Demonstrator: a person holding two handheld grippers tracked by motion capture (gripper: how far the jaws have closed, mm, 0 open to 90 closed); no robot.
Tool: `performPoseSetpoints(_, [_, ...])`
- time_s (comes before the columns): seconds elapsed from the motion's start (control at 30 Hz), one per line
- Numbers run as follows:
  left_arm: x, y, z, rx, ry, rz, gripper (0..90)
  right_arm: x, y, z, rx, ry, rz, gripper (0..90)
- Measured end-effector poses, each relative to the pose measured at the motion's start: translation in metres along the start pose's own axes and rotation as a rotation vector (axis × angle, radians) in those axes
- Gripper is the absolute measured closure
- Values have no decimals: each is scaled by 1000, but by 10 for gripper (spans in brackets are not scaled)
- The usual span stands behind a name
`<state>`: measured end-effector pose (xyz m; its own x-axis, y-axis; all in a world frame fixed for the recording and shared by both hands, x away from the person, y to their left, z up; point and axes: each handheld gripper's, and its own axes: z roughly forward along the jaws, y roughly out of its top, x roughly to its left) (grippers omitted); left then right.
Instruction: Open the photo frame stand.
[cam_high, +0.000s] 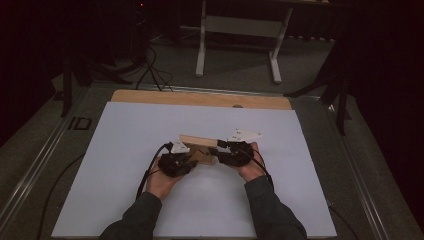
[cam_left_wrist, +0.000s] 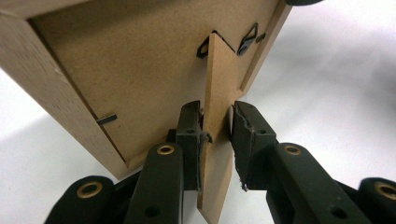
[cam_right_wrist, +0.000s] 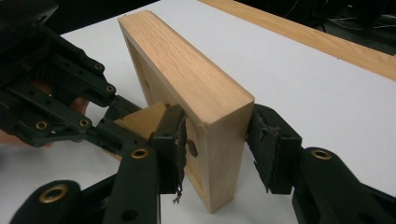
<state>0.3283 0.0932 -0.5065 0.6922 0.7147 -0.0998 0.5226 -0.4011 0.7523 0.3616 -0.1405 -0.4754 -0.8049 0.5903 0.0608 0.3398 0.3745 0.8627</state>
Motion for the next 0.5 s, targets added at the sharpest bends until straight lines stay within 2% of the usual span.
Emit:
performPoseSetpoints(0.07, [1, -2, -1, -20, -16, -21, 728, 1, 0, -1, 3, 0, -2, 564])
performPoseSetpoints(0.17, [6, -7, -4, -50, -63, -73, 709, 3, -1, -1, -3, 8, -3, 554])
performPoseSetpoints(0.23, [7, -10, -5, -62, -80, -89, 700, 4, -2, -2, -7, 13, -4, 541])
performPoseSetpoints(0.5, [4, -16, -9, -67, -97, -93, 662, 12, -5, -4, -5, 29, -12, 504])
